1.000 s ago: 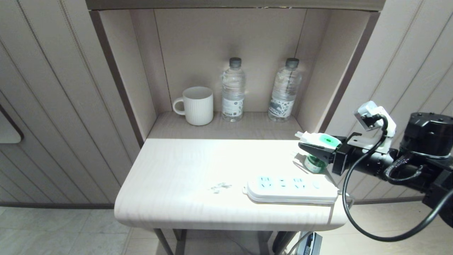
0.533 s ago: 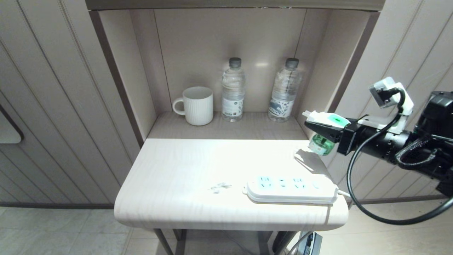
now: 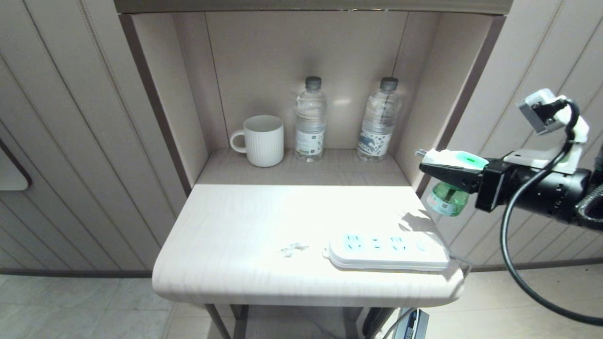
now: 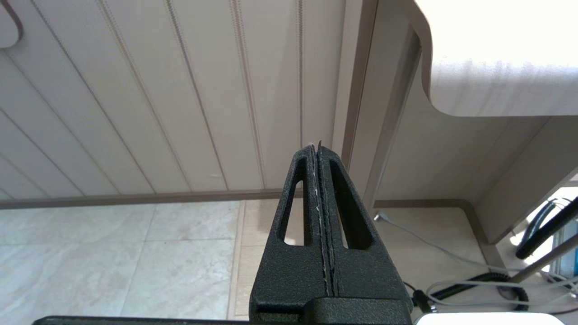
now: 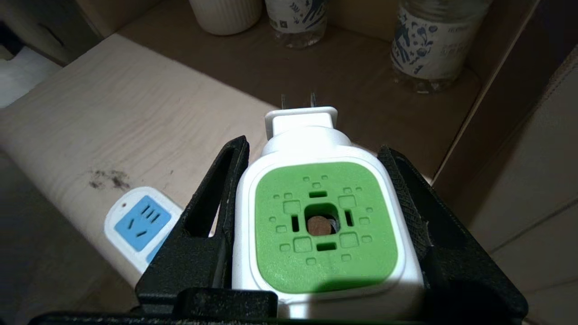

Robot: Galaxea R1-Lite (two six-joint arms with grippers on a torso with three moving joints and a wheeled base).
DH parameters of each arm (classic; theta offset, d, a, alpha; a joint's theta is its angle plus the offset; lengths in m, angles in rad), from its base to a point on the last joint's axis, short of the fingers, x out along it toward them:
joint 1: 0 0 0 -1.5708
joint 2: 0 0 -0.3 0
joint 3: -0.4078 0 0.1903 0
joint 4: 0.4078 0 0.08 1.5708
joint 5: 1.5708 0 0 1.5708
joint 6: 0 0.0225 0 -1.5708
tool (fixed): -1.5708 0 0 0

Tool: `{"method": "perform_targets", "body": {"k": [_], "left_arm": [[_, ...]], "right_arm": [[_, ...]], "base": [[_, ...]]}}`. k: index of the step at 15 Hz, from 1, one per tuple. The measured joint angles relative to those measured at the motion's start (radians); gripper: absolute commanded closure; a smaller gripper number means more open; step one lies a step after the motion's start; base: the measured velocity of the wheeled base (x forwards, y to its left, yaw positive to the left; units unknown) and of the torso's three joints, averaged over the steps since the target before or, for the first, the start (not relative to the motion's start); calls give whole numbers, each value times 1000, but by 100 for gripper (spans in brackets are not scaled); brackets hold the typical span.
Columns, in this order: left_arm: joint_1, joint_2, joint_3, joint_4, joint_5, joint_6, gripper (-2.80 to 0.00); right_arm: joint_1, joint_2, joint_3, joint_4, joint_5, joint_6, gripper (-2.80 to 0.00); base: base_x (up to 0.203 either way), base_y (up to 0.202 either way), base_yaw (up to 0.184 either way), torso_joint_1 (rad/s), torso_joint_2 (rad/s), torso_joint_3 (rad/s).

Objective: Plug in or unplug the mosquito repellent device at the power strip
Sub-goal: Insert the plug into the socket

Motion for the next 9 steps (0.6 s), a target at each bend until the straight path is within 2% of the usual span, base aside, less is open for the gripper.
{"method": "perform_targets", "body": {"k": [2, 6, 9], "left_arm": [[0, 0, 0, 0, 0, 0, 0], [0, 0, 0, 0, 0, 0, 0], [0, 0, 0, 0, 0, 0, 0]], "right_arm": [[36, -49, -30, 134, -38, 16, 0], [109, -148, -97, 354, -238, 19, 0], [141, -226, -206, 607, -254, 24, 0]], "base": [[0, 0, 0, 0, 0, 0], [0, 0, 0, 0, 0, 0], [0, 0, 0, 0, 0, 0]]}}
